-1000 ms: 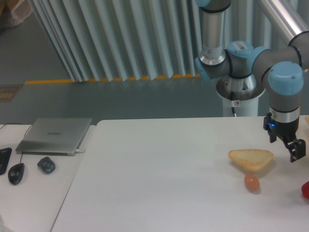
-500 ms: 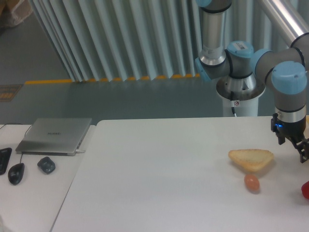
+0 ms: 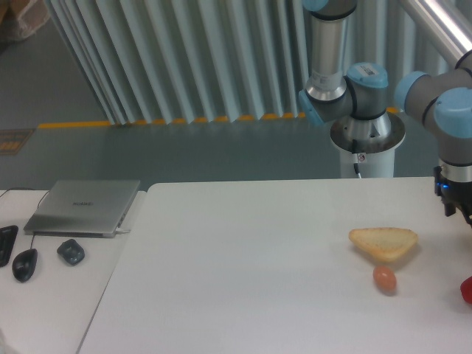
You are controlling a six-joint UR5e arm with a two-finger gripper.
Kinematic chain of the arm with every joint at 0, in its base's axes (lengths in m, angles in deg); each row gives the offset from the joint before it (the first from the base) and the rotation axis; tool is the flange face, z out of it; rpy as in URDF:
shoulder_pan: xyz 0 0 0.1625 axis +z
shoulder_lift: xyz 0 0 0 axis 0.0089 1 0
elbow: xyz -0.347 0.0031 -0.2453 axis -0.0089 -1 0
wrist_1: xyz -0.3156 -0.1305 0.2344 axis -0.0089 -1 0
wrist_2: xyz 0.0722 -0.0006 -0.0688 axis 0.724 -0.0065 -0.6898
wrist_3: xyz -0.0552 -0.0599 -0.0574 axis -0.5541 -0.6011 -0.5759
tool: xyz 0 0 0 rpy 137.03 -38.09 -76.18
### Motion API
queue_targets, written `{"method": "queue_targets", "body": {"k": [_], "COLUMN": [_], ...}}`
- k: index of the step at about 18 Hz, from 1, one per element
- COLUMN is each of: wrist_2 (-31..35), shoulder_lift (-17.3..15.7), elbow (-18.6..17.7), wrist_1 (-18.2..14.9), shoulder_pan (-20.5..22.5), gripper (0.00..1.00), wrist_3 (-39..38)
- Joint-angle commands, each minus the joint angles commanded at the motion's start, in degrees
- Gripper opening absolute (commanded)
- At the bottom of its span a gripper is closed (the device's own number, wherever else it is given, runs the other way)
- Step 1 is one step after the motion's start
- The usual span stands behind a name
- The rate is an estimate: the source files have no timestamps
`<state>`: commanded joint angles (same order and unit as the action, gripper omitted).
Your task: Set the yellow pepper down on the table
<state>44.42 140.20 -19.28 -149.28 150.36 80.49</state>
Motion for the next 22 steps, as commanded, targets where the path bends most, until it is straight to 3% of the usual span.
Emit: {"method": "queue_targets", "body": {"k": [3,7,20,22], "wrist_2": [-0.1,0.0,0.0,0.4], "shoulder_lift": [0.3,0.9,7.2,8.2], "elbow": [0.4,2.5,5.0,5.7], "wrist_1": [3.6,4.2,6.2,6.6], "shoulder_pan": [3.5,7.9,11.4,11.7], "gripper": [1.00,1.00,1.00,1.00], "wrist_3": [6.1,12.7,15.1,18.5]}}
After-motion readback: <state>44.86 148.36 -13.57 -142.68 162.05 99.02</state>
